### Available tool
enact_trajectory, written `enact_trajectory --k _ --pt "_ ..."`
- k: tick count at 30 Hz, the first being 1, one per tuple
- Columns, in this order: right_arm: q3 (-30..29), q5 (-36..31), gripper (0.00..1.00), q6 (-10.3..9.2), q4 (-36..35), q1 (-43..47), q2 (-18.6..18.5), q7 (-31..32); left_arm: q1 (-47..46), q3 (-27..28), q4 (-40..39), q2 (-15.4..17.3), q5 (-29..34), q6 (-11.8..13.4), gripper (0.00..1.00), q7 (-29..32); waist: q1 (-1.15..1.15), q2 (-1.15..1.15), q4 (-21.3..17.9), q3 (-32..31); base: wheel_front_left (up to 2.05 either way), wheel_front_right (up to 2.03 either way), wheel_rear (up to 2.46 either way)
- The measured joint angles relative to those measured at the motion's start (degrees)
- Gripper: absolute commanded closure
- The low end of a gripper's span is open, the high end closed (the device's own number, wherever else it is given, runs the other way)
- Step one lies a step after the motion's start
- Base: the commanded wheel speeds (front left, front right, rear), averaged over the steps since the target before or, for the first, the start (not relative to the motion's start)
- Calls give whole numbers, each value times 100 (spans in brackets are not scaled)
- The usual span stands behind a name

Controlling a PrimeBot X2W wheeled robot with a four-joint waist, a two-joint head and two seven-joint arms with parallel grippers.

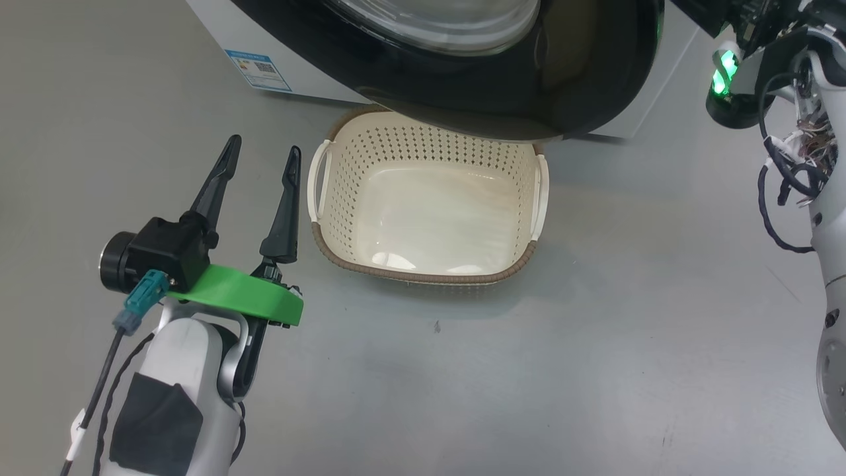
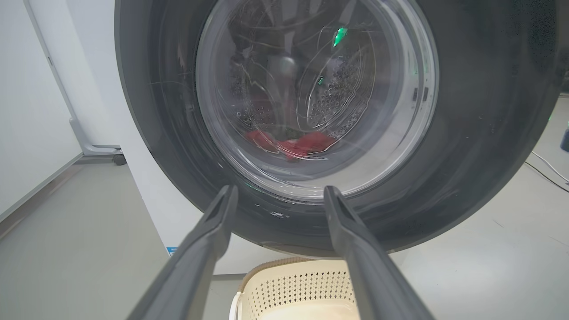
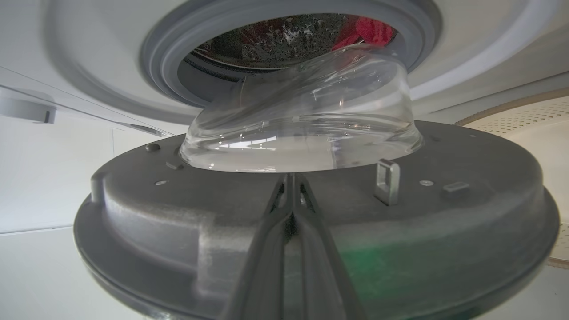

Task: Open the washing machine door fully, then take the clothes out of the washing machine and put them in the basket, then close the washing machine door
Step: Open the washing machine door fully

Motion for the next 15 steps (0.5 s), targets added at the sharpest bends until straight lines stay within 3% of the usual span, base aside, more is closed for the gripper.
enact_trajectory --k 15 --pt "211 252 100 99 -171 730 356 727 321 44 225 0 5 1 0 0 0 0 -5 -458 0 0 0"
